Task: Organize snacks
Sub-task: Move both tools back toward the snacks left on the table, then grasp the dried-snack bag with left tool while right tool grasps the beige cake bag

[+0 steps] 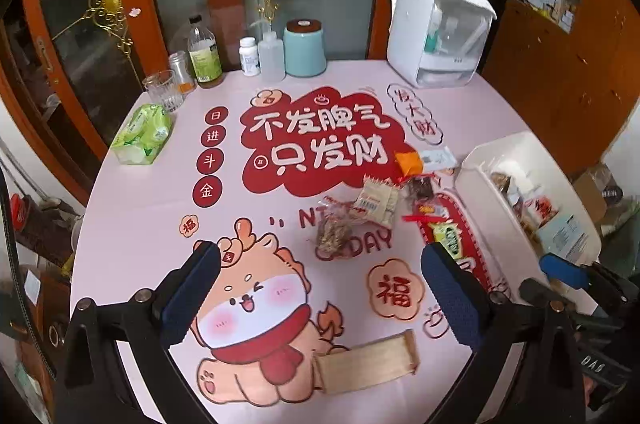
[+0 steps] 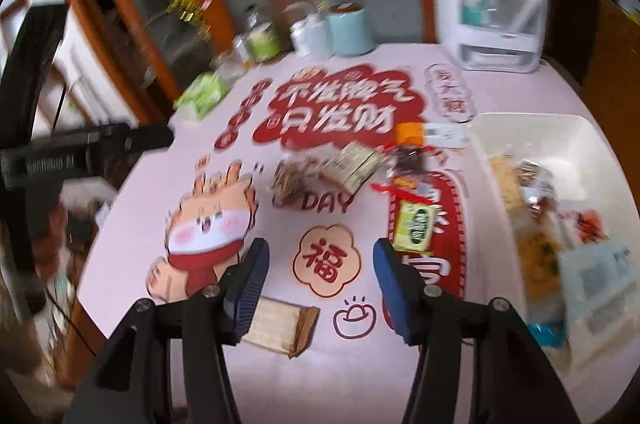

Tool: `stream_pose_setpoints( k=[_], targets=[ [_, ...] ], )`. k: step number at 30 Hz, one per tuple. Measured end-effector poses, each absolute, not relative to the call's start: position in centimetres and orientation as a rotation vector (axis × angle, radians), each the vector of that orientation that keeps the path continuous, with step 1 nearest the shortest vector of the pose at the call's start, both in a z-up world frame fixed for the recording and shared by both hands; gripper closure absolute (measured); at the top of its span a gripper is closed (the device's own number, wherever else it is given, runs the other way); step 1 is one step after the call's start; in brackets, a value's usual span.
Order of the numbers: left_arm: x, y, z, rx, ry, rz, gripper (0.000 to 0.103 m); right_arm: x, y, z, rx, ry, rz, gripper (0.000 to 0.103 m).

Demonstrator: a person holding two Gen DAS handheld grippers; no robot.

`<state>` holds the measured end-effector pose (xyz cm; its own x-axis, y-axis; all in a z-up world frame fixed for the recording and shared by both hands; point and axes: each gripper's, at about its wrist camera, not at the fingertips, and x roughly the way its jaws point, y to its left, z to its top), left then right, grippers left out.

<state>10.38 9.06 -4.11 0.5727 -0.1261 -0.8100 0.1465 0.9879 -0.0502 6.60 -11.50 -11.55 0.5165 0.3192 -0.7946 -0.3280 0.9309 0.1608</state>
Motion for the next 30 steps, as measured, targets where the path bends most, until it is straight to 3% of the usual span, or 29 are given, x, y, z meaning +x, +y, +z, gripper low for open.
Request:
stream_pose_setpoints(
  k=[7,20,23,26,30],
  targets=[
    [13.2,9.1,-8.3,0.131,1.003,-0.269,0.003,8.6,-9.5,-16.4,-0.092,1.043,0.480,0.048],
    [20.7,5.1,-18.3,0.240,1.146,-0.418,0.003,12.1,-9.4,-20.8,-0.097,1.116,0.478,0.048],
    [22.3,4.3,-20.6,0.249,1.181,-0.417,0.007,12.6,-9.3,-21.2,-0.093,1.125,0.502,0.048],
    [23.5,4.0,-22.3,0.240,1.209,-0.418,0.019,12.8,-8.8,-21.5,-0.092,1.136,0.549,0.048],
    [24.7,3.8,-23.9,0.213,1.249,-0.444,0.046,12.6,-7.7,-21.8,-0.102,1.155,0.644,0.048]
  ],
)
